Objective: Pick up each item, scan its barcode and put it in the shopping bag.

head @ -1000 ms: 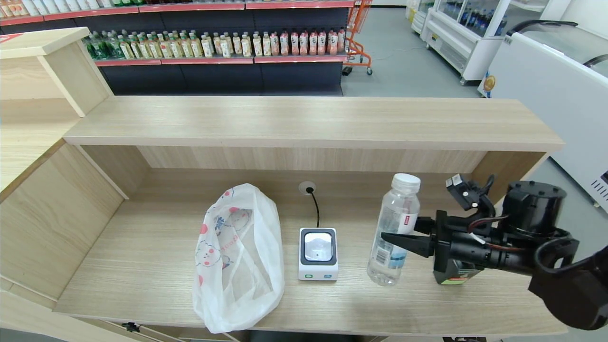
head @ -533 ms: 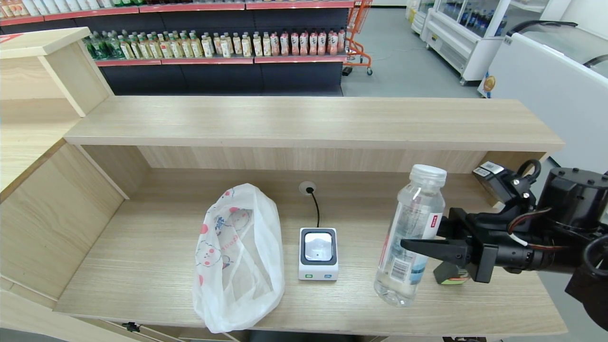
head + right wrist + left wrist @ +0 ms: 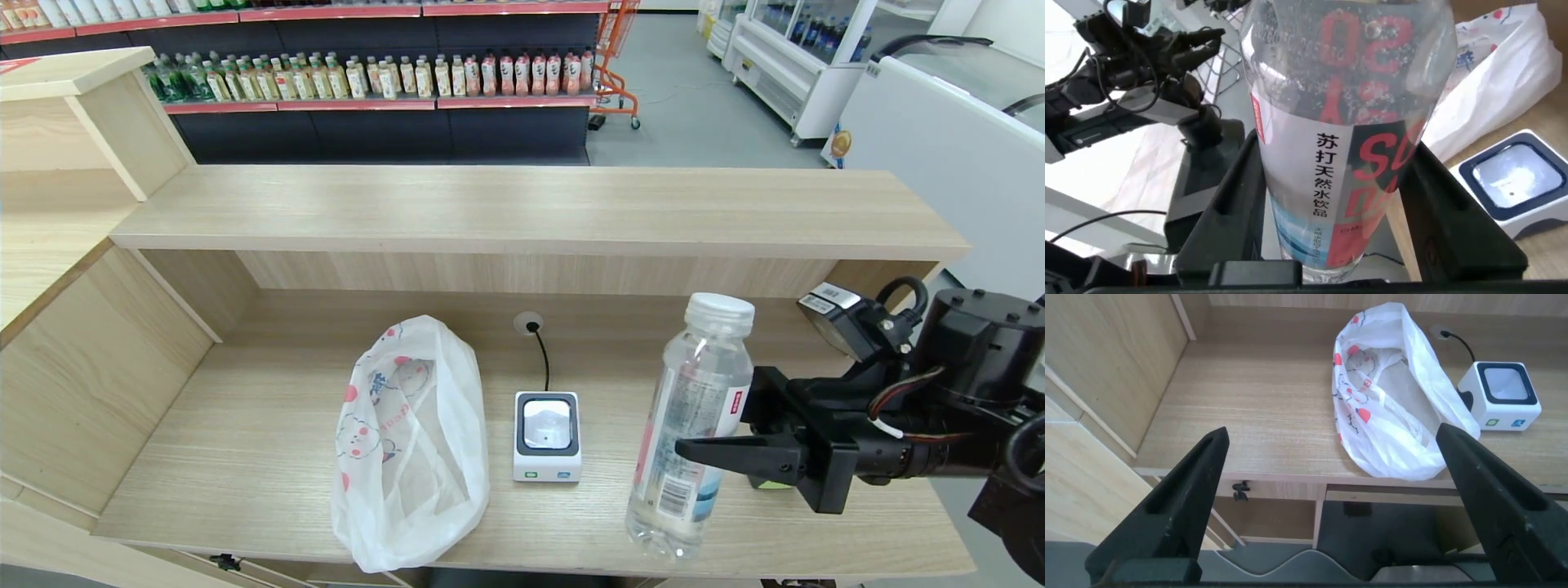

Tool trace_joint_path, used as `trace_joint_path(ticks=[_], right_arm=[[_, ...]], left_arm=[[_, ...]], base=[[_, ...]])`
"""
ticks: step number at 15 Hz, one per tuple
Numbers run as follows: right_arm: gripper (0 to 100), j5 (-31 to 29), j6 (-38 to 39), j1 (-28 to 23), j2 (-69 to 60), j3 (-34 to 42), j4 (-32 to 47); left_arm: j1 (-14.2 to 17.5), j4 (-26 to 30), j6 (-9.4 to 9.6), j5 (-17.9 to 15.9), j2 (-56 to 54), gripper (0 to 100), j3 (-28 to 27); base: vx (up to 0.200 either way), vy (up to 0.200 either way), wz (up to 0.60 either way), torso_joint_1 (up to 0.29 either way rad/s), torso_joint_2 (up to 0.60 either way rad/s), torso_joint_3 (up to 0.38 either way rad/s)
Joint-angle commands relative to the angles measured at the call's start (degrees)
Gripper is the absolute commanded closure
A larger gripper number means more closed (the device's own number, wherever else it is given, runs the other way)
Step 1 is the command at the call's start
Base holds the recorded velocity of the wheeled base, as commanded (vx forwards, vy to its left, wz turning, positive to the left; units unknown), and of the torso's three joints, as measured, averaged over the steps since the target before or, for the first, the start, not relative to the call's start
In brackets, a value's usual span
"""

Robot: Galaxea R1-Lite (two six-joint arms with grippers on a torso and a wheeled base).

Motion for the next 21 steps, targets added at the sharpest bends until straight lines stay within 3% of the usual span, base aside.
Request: trace_joint_path(ticks=[1, 8, 12, 14, 21], right_arm=[[100, 0.00, 0.01, 0.76, -0.43, -0.25, 0.81], [100, -0.35, 6.69, 0.93, -2.19, -3.67, 6.17], [100, -0.62, 6.95, 1.37, -3.15, -3.06, 10.92], [100, -3.60, 6.95, 1.37, -3.24, -3.06, 12.59], [100, -4.66, 8.10, 1.55, -3.24, -4.03, 14.43]], left_arm=[[0.01, -0.02, -0.02, 0.07, -0.01, 0, 0.00], [0.01, -0.02, -0.02, -0.02, -0.01, 0, 0.00], [0.01, -0.02, -0.02, -0.02, -0.01, 0, 0.00], [0.01, -0.02, -0.02, 0.07, -0.01, 0, 0.00], [0.01, -0.02, -0.02, -0.02, -0.01, 0, 0.00]], base=[[0.000, 0.000, 0.00, 0.000, 0.00, 0.000], [0.000, 0.000, 0.00, 0.000, 0.00, 0.000], [0.000, 0.000, 0.00, 0.000, 0.00, 0.000], [0.000, 0.000, 0.00, 0.000, 0.00, 0.000], [0.000, 0.000, 0.00, 0.000, 0.00, 0.000]])
